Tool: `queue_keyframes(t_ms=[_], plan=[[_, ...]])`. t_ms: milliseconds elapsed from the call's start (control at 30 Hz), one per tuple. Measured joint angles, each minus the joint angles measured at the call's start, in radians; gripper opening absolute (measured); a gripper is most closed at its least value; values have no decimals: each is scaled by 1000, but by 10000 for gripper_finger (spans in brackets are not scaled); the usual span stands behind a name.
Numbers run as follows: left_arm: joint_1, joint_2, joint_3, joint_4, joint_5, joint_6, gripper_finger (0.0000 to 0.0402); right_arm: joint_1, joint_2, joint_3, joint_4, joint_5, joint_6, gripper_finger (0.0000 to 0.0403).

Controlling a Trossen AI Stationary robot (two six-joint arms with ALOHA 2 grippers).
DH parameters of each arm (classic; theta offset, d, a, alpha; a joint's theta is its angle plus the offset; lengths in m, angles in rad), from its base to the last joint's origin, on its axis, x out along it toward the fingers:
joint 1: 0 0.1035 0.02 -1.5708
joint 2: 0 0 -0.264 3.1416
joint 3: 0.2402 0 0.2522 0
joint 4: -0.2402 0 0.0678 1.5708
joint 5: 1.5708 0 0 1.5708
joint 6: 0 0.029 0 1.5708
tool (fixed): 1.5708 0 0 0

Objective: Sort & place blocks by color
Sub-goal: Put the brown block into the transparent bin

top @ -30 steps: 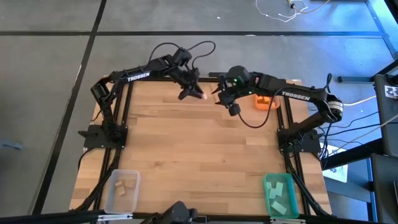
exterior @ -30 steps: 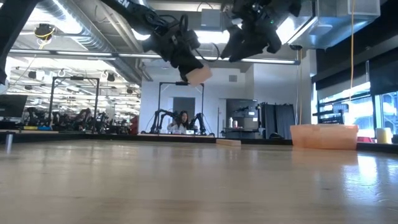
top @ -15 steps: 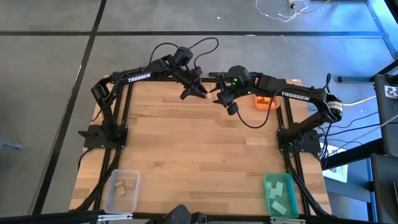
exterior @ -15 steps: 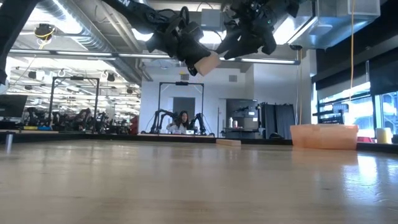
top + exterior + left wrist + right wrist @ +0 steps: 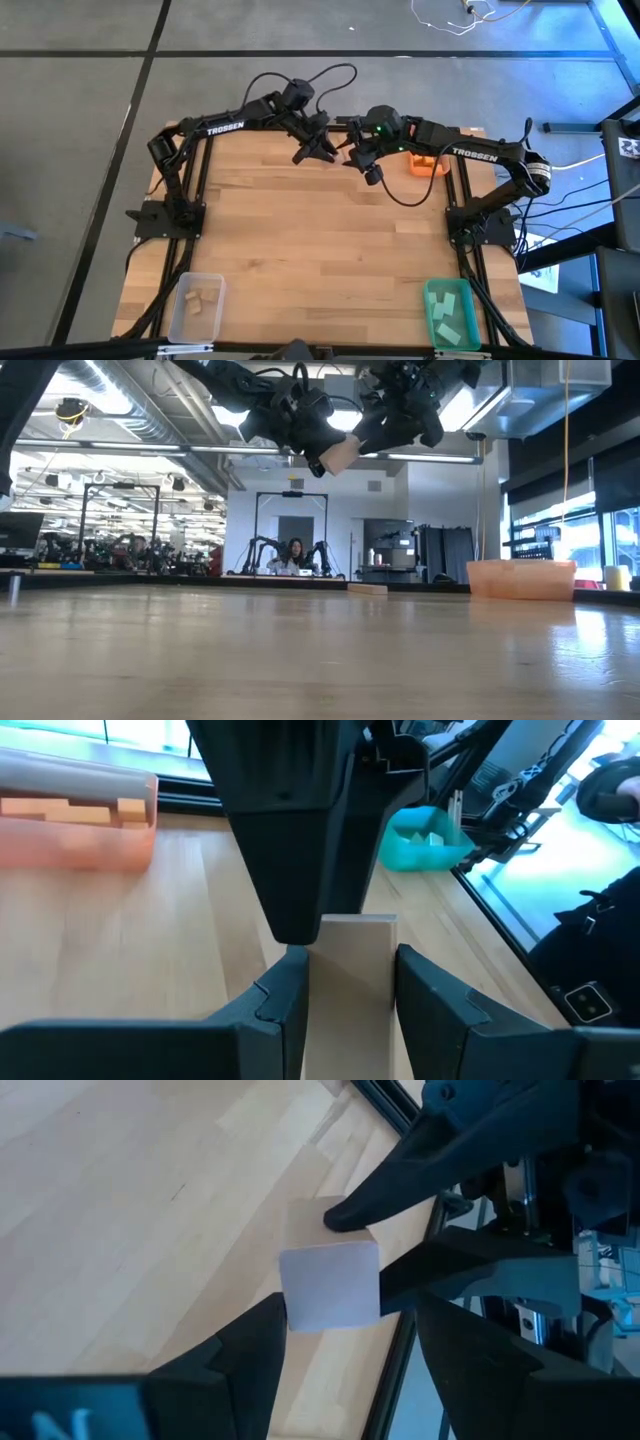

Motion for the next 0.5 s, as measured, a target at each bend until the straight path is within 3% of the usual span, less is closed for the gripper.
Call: queue_keyframes(t_ms=[500], plan=[[-7, 1, 0, 42, -22, -5, 115, 0, 0, 0, 2, -31, 2, 223]])
